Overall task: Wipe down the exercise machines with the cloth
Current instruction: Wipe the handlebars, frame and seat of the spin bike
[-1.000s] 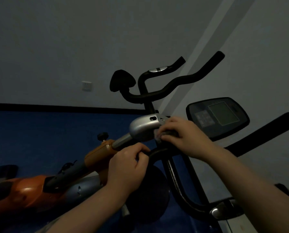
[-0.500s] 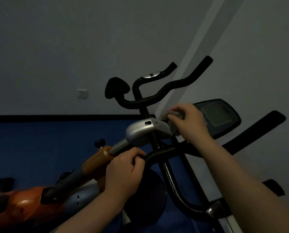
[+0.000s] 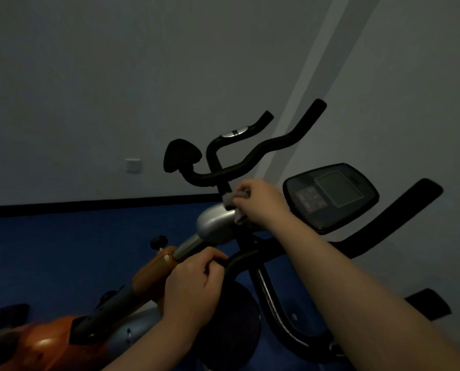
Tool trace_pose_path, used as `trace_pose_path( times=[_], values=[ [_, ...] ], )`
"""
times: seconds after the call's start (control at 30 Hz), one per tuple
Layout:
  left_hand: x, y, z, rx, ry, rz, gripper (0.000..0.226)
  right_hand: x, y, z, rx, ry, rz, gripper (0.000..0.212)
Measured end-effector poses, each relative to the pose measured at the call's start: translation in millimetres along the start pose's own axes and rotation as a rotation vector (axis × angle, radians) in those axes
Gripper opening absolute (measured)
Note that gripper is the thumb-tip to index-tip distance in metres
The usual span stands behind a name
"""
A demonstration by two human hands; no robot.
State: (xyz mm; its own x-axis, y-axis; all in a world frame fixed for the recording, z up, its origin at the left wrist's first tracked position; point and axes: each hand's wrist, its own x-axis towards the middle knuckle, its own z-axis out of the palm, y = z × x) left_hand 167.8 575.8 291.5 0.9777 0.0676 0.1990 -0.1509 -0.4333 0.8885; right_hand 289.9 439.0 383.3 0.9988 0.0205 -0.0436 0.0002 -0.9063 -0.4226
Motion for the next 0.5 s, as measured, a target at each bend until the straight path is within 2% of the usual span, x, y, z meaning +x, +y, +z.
trace_pose_path(
  times=[0.1, 0.17, 0.3, 0.37, 0.43, 0.5],
  values=[
    [-1, 2, 2, 0.021, 0.041, 0.009, 0.03, 7, 21, -9, -0.116, -0.095, 0.151, 0.024],
    [-3, 3, 2, 0.049, 0.106, 0.015, 0.035, 7, 29, -13, -0.245, -0.145, 0.182, 0.027],
    [-6, 2, 7, 0.089, 0.208, -0.025, 0.031, 0, 26, -6, -0.107, -0.091, -0.025, 0.02],
    [-6, 1, 8, 0.111, 0.225, -0.043, 0.029, 2, 30, -8, -0.069, -0.121, -0.042, 0.02],
    [-7, -1, 8, 0.114, 0.236, 0.0, 0.036, 3, 33, -12, -0.177, -0.158, -0.049, 0.019],
    [-7, 0, 7, 0.14, 0.226, 0.071, 0.037, -6, 31, -14, -0.279, -0.195, -0.138, 0.015]
  ],
)
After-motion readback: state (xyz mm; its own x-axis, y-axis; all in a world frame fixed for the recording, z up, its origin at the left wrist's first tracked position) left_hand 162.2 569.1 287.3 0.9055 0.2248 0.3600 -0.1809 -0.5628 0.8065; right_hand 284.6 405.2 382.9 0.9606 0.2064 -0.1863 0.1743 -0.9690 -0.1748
